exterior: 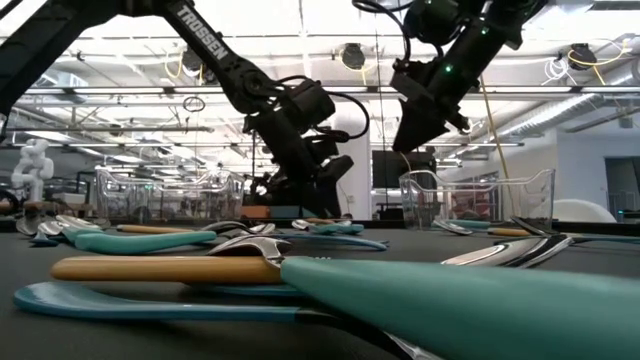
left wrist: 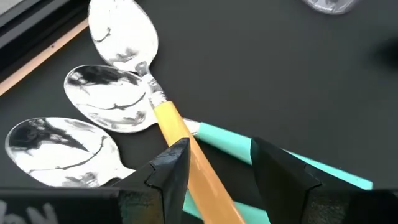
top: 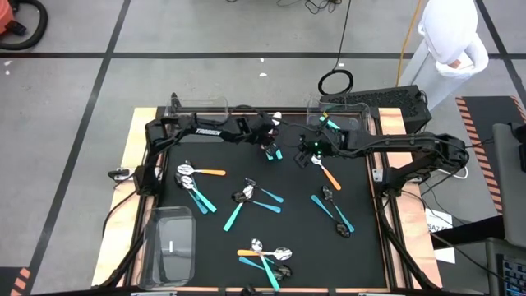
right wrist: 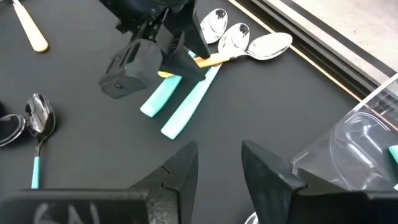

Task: Sort silverware by color (type)
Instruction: Put the yellow spoon into the top left bin

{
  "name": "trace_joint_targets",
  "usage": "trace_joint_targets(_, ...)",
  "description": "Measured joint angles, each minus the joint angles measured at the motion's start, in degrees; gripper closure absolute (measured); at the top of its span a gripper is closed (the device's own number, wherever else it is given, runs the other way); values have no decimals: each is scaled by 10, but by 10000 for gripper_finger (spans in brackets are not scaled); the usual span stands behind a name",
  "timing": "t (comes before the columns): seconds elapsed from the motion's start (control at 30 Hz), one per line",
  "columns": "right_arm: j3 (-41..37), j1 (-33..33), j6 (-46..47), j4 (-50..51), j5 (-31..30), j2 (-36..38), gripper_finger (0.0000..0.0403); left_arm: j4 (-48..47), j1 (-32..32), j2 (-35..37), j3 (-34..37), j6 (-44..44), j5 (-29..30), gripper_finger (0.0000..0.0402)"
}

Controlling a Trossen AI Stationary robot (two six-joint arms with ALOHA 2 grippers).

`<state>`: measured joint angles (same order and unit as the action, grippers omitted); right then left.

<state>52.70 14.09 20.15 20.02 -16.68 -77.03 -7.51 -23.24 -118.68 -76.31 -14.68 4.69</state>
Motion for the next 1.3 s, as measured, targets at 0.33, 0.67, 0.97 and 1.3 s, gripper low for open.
trace_joint_targets(0.33, -7, 0, -5, 0, 0, 0, 284, -41, 2, 1, -2, -16, 29, 229)
trace_joint_targets(0.67, -7, 0, -21, 1, 0, 0, 284, -97, 9, 1, -2, -29, 106, 229)
trace_joint_targets(0.97, -7, 0, -32, 1, 0, 0, 284, -105, 6, 5, -1, -16, 108, 229)
trace_joint_targets(1.3, -7, 1, -39, 2, 2, 0, 284, -160, 12, 44, 0, 9, 109, 229)
